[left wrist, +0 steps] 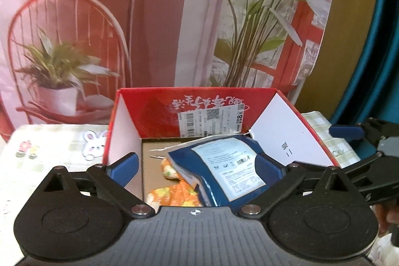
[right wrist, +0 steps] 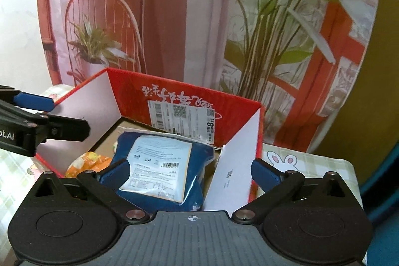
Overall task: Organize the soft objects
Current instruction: 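Move the left tool back to the pile and grasp the wrapped bread pastry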
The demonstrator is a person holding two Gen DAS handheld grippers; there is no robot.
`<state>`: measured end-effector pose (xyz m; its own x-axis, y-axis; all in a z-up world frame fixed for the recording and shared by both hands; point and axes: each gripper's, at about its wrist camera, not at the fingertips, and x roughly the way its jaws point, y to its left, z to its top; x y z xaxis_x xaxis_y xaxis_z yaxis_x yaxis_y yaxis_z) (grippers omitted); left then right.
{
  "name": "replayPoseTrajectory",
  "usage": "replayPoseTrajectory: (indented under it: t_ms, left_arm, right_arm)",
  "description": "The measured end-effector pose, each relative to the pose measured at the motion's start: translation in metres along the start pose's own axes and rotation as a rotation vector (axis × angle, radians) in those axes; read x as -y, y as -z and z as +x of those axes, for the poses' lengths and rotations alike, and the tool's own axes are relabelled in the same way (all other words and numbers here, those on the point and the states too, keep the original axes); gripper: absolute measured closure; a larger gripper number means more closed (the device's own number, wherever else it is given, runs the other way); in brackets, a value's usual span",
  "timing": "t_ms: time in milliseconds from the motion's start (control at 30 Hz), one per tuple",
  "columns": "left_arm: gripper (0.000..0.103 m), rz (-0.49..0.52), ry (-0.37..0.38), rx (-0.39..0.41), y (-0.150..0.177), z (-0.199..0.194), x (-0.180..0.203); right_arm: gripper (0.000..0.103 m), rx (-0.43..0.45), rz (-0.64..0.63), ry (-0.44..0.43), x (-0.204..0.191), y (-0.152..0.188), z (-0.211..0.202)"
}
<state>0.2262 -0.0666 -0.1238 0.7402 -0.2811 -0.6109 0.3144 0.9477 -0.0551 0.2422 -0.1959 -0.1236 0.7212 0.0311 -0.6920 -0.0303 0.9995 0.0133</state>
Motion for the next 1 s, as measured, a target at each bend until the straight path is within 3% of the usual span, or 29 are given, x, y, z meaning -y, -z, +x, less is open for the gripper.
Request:
replayPoseTrajectory:
  t_ms: [233,767,1000]
  left_arm:
    - [0.003,0.013,-0.028,0.021,0.016,-0.031,0.015]
    - [0.003,-0.01,0.051,-0.021,0.054,-0.056,0.03]
    - [0.003,-0.013,0.078,-0.05,0.068,-0.054,0.034]
  right_arm:
    - [0.0,0.038,0.018,-0.016,0.006,0.016,-0.029]
    - [0.0,0.064,0.022,-0.056,-0.005,0.059,-0.078]
    - [0.0,0.029,0.042,-0.075,-0.004,0.079,-0.086]
